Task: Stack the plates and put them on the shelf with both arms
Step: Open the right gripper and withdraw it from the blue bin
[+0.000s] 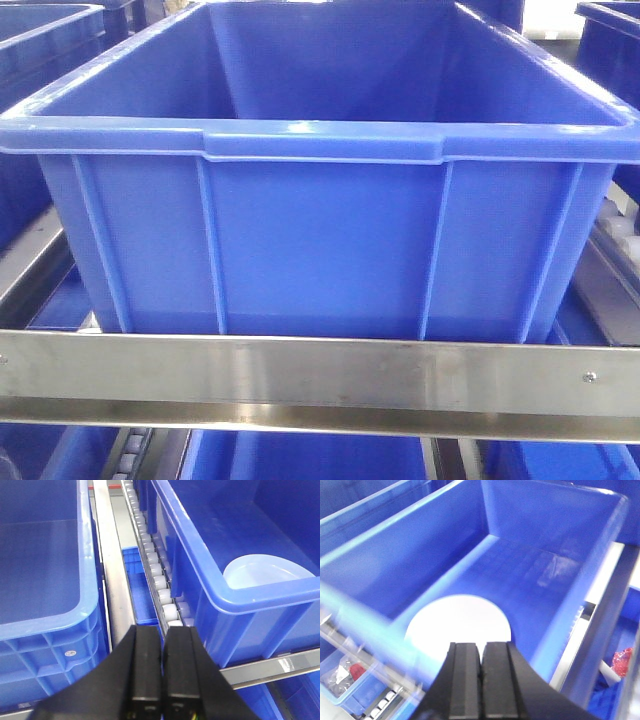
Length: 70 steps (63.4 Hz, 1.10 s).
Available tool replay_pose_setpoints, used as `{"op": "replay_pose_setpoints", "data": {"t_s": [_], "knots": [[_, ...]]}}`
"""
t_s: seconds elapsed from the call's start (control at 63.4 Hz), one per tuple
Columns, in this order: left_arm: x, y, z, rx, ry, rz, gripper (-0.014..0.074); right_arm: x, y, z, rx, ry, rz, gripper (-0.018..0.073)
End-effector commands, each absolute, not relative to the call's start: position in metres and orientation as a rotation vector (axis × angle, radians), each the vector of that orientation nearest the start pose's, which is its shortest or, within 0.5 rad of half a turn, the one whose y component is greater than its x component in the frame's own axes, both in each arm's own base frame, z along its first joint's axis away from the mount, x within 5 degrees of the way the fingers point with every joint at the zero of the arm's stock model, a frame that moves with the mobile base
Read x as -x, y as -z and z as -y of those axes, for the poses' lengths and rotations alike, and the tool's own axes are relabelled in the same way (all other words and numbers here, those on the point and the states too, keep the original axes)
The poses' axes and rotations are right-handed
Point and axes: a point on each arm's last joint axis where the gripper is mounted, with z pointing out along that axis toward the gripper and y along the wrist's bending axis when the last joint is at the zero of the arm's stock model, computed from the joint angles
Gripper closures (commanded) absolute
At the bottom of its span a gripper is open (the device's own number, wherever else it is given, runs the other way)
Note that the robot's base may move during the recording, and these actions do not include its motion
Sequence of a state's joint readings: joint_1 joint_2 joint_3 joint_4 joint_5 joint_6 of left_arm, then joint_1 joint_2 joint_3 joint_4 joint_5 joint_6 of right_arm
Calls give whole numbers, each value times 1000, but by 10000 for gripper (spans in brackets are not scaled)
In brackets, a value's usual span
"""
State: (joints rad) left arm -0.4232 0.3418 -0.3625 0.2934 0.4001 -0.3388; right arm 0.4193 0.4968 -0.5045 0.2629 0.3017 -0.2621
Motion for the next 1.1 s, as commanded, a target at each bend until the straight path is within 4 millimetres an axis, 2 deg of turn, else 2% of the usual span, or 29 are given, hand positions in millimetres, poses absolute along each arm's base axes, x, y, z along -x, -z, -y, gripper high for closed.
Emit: {"op": "replay_pose_setpoints", "data": {"t_s": [0.0,0.189,0.6,0.773,0.9,1.089], "knots": [[-79,-295,26,-244,269,-1740,512,-87,-327,-43,380,-360,-1606,503],[-79,-295,26,-244,269,-1740,512,-79,-315,-41,391,-363,-1624,503],[-79,-295,26,-244,269,-1740,512,-81,-318,-39,354,-360,-1566,503],[-79,-295,26,-244,269,-1740,512,-76,-321,-22,235,-203,-1518,503],[-79,-295,26,-244,269,-1740,512,-70,-303,-9,114,-67,-1513,503],[-79,-295,26,-244,269,-1740,512,-53,-257,1,-14,42,-1475,503]]}}
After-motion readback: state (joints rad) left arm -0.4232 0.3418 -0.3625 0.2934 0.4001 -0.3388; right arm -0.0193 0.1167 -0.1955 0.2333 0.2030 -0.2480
